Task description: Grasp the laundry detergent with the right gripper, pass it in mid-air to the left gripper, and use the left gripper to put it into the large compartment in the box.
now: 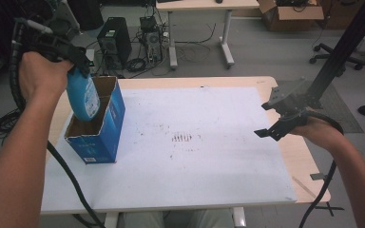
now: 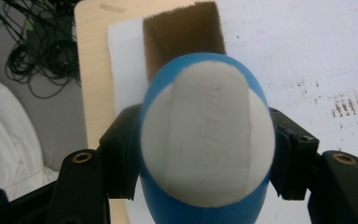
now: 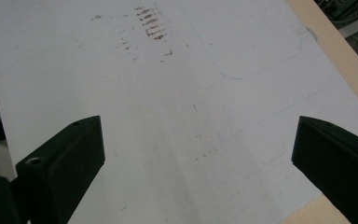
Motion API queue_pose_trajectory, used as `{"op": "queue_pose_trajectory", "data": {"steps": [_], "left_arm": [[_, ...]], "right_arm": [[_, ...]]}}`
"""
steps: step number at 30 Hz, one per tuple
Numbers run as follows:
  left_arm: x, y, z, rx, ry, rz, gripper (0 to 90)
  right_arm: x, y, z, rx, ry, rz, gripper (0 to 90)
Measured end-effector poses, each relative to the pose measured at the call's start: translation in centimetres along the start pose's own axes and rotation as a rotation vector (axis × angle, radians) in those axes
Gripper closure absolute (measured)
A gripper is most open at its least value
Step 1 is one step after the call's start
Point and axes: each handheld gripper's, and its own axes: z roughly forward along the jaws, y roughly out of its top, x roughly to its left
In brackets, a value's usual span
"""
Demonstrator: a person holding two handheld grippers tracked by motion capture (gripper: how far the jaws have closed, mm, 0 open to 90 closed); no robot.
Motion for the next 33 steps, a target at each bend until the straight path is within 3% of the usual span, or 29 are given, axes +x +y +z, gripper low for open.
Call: {"op": "queue_pose_trajectory", "data": {"steps": [10, 20, 33], "left_arm": [[0.2, -1.1, 2.9, -0.011, -0.026, -0.012, 37.9], [-0.1, -1.7, 5.4, -0.013, 0.004, 0.001, 38.0], [-0.2, -3.4, 9.7, 0.007, -0.007, 0.024, 37.9]], "right_arm": [[0.1, -0.4, 0.1, 0.001, -0.007, 0.014, 2.2], [0.2, -0.5, 0.2, 0.008, -0.008, 0.017, 2.4], [0.4, -0.8, 0.7, 0.015, -0.006, 0.022, 2.6]]}}
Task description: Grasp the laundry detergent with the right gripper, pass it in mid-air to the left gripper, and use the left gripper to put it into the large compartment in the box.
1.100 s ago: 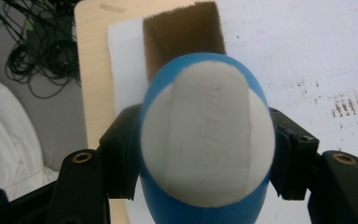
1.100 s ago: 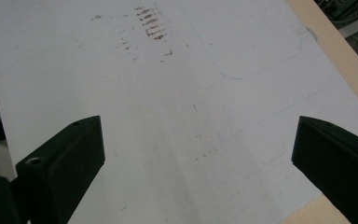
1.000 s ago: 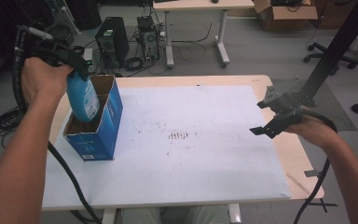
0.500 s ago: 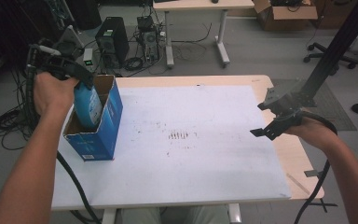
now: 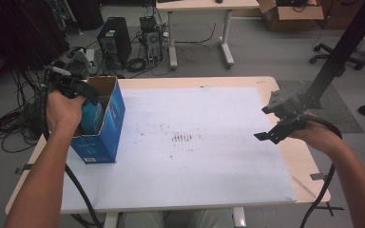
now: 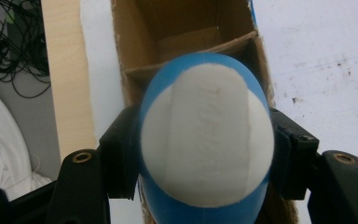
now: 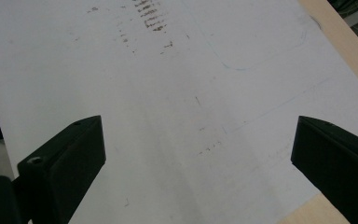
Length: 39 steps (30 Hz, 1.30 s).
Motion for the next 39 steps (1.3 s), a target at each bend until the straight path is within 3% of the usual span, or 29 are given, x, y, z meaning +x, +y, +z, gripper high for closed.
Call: {"op": "queue_pose_trajectory", "data": {"steps": [14, 39], "left_arm": [[-0.3, -1.3, 2.9, 0.004, 0.005, 0.005, 37.9], [-0.2, -1.9, 5.0, 0.029, -0.019, -0.003, 37.8]], "right_arm": [[0.1, 0.0, -0.2, -0.004, -0.001, 0.002, 2.8], [0.1, -0.2, -0.2, 0.002, 0.001, 0.010, 3.2]]}}
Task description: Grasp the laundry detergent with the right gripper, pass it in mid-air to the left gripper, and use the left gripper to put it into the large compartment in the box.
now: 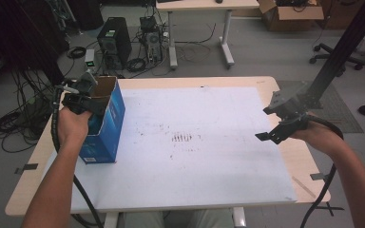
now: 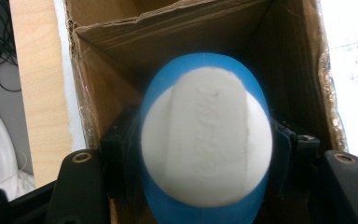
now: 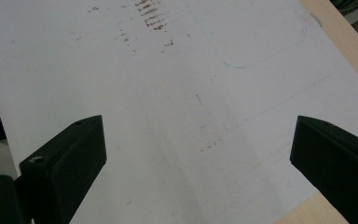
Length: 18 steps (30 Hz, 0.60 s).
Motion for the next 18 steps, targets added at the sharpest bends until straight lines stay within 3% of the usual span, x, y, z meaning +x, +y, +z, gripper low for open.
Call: {"op": "queue_pose_trajectory", "data": {"steps": [7, 18], "left_arm": [[0.62, -0.27, 0.05, -0.012, -0.018, -0.022, 37.5], [0.60, -0.30, 0.17, -0.014, -0.023, -0.014, 34.4]], "right_arm": [[0.08, -0.01, 0.44, 0.003, -0.005, -0.008, 3.7], [0.32, 0.21, 0.80, 0.010, 0.006, -0.011, 3.8]]}}
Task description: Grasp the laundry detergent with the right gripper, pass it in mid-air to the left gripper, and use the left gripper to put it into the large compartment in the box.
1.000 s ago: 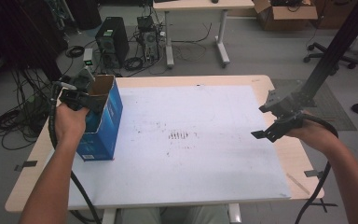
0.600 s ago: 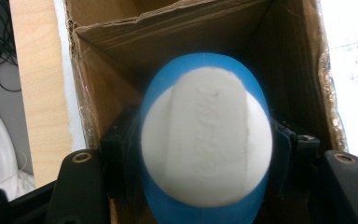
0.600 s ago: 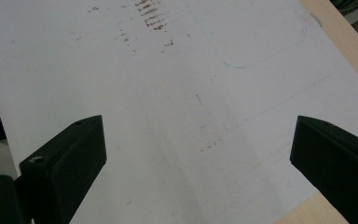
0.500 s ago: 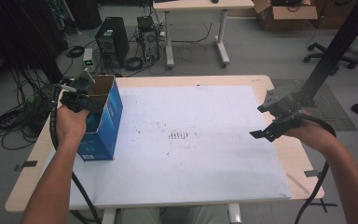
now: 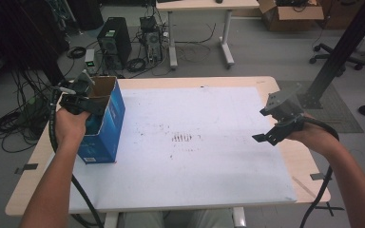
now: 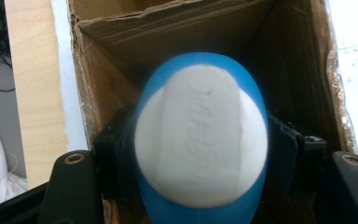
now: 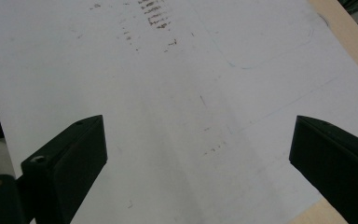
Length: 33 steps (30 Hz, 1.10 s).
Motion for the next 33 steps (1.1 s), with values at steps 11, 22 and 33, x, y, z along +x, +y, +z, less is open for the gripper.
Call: {"op": "queue_pose_trajectory", "data": {"steps": [11, 22, 33], "left_arm": [[0.1, 0.5, -1.8, -0.011, -0.005, -0.005, 24.1], [0.3, 1.1, -5.9, -0.081, -0.007, 0.005, 15.3], [-2.5, 2.0, -10.2, -0.137, -0.054, 0.119, 7.9]], "right_arm": [[0.0, -0.2, -0.2, 0.005, 0.000, 0.007, 3.8], [0.3, 0.2, -0.9, 0.002, -0.003, -0.003, 4.0], [0.5, 0.7, -1.8, 0.003, -0.012, -0.012, 4.0]]}}
